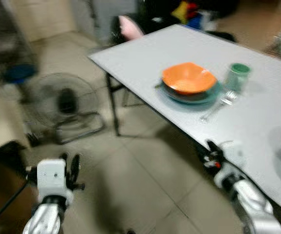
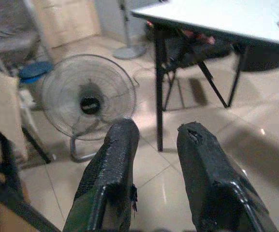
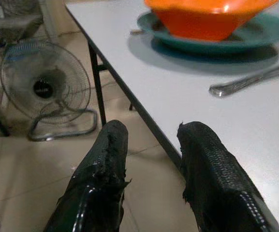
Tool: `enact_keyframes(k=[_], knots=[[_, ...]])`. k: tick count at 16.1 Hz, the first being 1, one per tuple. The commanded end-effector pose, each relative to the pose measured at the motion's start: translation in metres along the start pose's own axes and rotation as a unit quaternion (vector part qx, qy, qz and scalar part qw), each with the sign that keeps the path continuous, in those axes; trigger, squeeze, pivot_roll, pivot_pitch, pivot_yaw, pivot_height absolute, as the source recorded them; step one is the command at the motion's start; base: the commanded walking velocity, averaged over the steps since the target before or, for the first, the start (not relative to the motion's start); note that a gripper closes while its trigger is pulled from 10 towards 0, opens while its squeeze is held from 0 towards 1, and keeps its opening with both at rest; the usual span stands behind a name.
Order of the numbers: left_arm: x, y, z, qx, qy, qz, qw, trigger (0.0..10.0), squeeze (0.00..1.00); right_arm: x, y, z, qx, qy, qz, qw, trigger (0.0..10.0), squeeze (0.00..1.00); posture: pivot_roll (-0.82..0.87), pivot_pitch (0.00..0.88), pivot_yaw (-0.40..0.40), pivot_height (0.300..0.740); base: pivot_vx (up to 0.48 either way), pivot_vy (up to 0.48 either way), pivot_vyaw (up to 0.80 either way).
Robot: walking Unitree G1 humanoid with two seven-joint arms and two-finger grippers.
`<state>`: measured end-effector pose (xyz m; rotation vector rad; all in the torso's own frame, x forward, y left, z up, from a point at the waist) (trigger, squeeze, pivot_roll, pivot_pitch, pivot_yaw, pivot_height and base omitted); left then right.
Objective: Setting the table
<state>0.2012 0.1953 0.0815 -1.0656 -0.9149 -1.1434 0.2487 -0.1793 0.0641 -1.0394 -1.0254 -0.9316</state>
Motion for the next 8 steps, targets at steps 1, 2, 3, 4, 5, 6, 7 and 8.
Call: enact_keyframes(k=[1,2,3,4,5,6,7,8], knots=[[0.0064,0.0007,0.0063,0.012,0.008,-0.015,1.0,10.0,0.0,0.0035,0.0038,0.0067,0.014,0.01,-0.01,1.0,10.0,0.0,-0.07,0.014,0.03,0.74,0.0,0.0,0.8],[0.0082,0.0004,0.0065,0.017,0.016,-0.022,1.0,10.0,0.0,0.003,0.0035,0.0071,0.016,0.011,-0.011,1.0,10.0,0.0,-0.07,0.017,0.032,0.74,0.0,0.0,0.8],[0.0078,-0.0003,0.0065,0.019,0.017,-0.021,0.999,10.0,0.0,0.0023,0.003,0.0078,0.02,0.012,-0.01,1.0,10.0,0.0,-0.07,0.019,0.034,0.74,0.0,0.0,0.8],[0.0066,-0.0012,0.0072,0.023,0.011,-0.017,1.0,10.0,0.0,0.0019,0.0025,0.0089,0.024,0.013,-0.009,1.0,10.0,0.0,-0.07,0.019,0.036,0.74,0.0,0.0,0.8],[0.008,-0.0022,0.0073,0.025,0.01,-0.02,0.999,10.0,0.0,0.0025,0.0025,0.0103,0.027,0.019,-0.009,0.999,10.0,0.0,-0.07,0.021,0.034,0.74,0.0,0.0,0.8],[0.0108,-0.0028,0.0064,0.023,0.018,-0.027,0.999,10.0,0.0,0.0028,0.0029,0.0111,0.032,0.025,-0.009,0.999,10.0,0.0,-0.07,0.022,0.035,0.74,0.0,0.0,0.8],[0.0117,-0.003,0.0062,0.022,0.02,-0.029,0.999,10.0,0.0,0.0027,0.0033,0.0118,0.035,0.029,-0.009,0.999,10.0,0.0,-0.06,0.023,0.034,0.74,0.0,0.0,0.8],[0.0124,-0.0035,0.0057,0.022,0.022,-0.031,0.999,10.0,0.0,0.0031,0.004,0.0138,0.041,0.034,-0.008,0.999,10.0,0.0,-0.06,0.024,0.034,0.74,0.0,0.0,0.8]])
Point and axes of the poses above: a point about 5 cm out from each wrist's last joint towards the gripper, its own y axis pointing out of the wrist towards the gripper, its own x axis along the axis of the wrist's last joint, z = x × y, the point moved 3 cm from there along y, pointing out of the wrist towards the gripper, and after that the axes turned 10 degrees about y, right-handed, at the moved point
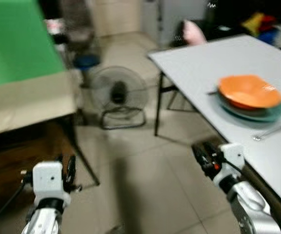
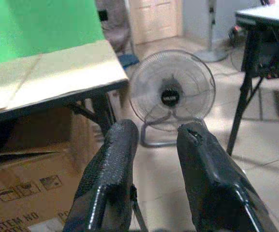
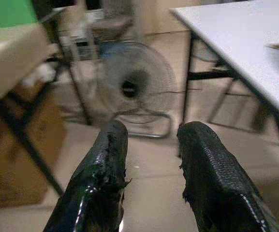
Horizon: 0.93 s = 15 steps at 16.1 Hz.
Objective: Setting the table
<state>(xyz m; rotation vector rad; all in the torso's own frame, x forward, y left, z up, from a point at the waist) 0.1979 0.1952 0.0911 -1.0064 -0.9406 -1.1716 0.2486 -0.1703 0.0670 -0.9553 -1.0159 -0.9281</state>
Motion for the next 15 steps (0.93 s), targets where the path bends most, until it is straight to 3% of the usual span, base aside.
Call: enact_keyframes(k=[1,5,8,15], knots=[[0.004,0.002,0.003,0.005,0.011,-0.008,1.0,10.0,0.0,0.001,0.003,0.006,0.015,0.015,0.0,1.0,10.0,0.0,-0.06,0.024,0.034,0.74,0.0,0.0,0.8],[0.011,-0.001,0.002,0.006,0.0,-0.023,1.0,10.0,0.0,-0.003,0.004,0.016,0.045,0.043,0.011,0.998,10.0,0.0,-0.05,0.023,0.032,0.74,0.0,0.0,0.8],[0.012,-0.002,0.002,0.005,-0.001,-0.024,1.0,10.0,0.0,-0.006,0.004,0.018,0.045,0.074,0.017,0.996,10.0,0.0,-0.05,0.026,0.031,0.74,0.288,0.0,0.0],[0.018,0.001,0.01,0.01,0.001,-0.032,0.999,10.0,0.0,0.002,0.007,0.021,0.049,0.072,0.003,0.996,10.0,0.0,-0.05,0.029,0.032,0.74,0.325,0.0,0.0]])
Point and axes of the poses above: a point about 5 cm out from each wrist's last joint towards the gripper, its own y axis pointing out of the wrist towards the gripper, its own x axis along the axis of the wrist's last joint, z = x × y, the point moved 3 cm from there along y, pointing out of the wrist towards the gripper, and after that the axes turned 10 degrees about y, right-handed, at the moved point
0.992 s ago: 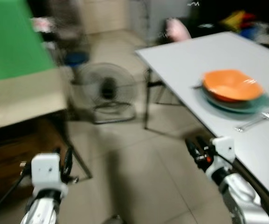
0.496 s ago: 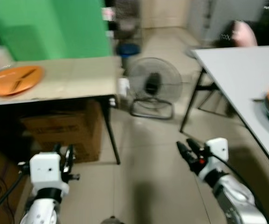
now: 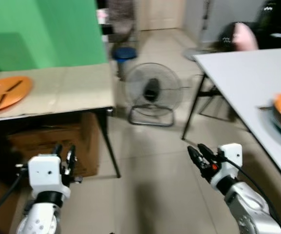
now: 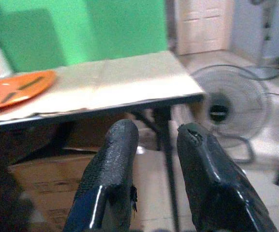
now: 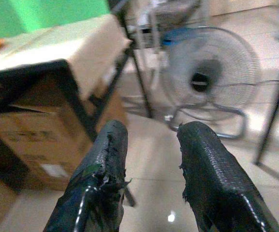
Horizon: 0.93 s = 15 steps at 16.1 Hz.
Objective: Setting the table
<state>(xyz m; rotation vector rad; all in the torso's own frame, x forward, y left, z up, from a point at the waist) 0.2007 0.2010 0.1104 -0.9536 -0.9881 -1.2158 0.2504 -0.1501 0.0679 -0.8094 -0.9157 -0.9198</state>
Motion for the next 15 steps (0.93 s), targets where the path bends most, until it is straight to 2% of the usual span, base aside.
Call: enact_keyframes(k=[1,15], knots=[[0.001,0.001,0.0,-0.002,-0.004,0.001,1.0,10.0,0.0,0.004,0.001,0.004,0.007,0.0,-0.006,1.0,10.0,0.0,-0.04,0.031,0.03,0.74,0.356,0.0,0.0],[0.01,0.004,0.004,-0.005,-0.009,-0.012,1.0,10.0,0.0,0.016,0.004,0.004,0.001,-0.01,-0.035,0.999,10.0,0.0,-0.04,0.009,0.027,0.74,0.354,0.0,0.0]])
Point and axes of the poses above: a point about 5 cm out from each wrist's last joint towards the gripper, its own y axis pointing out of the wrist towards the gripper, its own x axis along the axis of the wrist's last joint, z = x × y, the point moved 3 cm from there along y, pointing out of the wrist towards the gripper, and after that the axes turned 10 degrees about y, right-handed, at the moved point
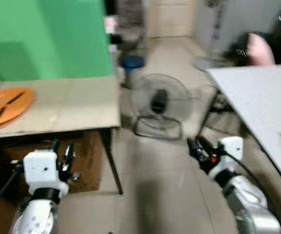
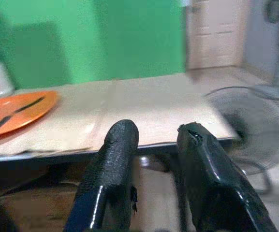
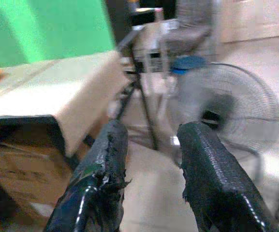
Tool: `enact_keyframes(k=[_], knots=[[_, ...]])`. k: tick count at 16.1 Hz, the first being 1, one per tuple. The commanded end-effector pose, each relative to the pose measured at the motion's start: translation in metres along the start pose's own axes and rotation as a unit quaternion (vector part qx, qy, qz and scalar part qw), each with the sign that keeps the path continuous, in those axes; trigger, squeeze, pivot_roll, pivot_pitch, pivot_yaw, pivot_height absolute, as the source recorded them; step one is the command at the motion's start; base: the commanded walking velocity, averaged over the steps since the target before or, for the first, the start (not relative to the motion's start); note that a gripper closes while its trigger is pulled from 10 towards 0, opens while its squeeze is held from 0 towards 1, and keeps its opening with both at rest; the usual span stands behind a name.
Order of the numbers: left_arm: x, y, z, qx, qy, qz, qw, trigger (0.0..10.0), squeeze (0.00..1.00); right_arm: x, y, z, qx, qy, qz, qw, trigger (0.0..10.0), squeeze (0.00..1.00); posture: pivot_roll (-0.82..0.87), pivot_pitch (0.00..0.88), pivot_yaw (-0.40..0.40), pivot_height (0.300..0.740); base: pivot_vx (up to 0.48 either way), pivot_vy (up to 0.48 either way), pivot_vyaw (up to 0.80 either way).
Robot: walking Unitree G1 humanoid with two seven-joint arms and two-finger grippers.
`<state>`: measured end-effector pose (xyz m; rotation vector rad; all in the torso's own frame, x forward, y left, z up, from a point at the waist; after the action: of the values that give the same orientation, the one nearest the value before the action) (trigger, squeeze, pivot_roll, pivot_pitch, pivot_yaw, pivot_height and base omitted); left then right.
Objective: Setting the table
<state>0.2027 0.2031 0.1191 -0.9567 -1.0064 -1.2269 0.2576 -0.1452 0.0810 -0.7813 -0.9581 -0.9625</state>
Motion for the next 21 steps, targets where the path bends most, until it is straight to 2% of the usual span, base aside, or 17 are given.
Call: enact_keyframes(k=[1,10,18,21], knots=[[0.0026,0.0024,-0.0006,-0.004,-0.001,-0.004,1.0,10.0,0.02,0.0039,-0.0012,-0.0032,-0.005,-0.004,-0.005,1.0,10.0,0.0,-0.04,0.009,0.027,0.74,0.334,0.0,0.0],[0.0045,0.0026,0.0017,-0.006,0.007,-0.007,1.0,10.0,0.01,0.0051,0.0015,-0.0015,-0.002,-0.004,-0.01,1.0,10.0,0.0,-0.04,0.0,0.028,0.74,0.331,0.0,0.0],[0.0075,0.0084,0.006,-0.007,0.008,-0.01,1.0,10.0,0.0,0.0052,0.0026,-0.0057,-0.028,0.012,-0.017,0.999,10.0,0.0,-0.04,0.022,0.043,0.74,0.318,0.0,-0.05],[0.0057,0.0084,0.0077,0.002,0.003,0.004,1.0,10.0,0.0,0.0048,0.0023,-0.0081,-0.037,0.014,-0.014,0.999,10.0,0.0,-0.03,0.03,0.045,0.74,0.0,0.0,-0.14]])
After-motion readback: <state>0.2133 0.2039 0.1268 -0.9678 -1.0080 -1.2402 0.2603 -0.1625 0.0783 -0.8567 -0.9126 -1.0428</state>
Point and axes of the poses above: a point about 5 cm out from each wrist's last joint towards the gripper, its own y axis pointing out of the wrist towards the gripper, its own x axis along the axis of the wrist's last joint, z = x × y, the point moved 3 cm from there along y, pointing out of the wrist towards the gripper, and after that the axes turned 10 degrees about y, right-handed, at the moved point
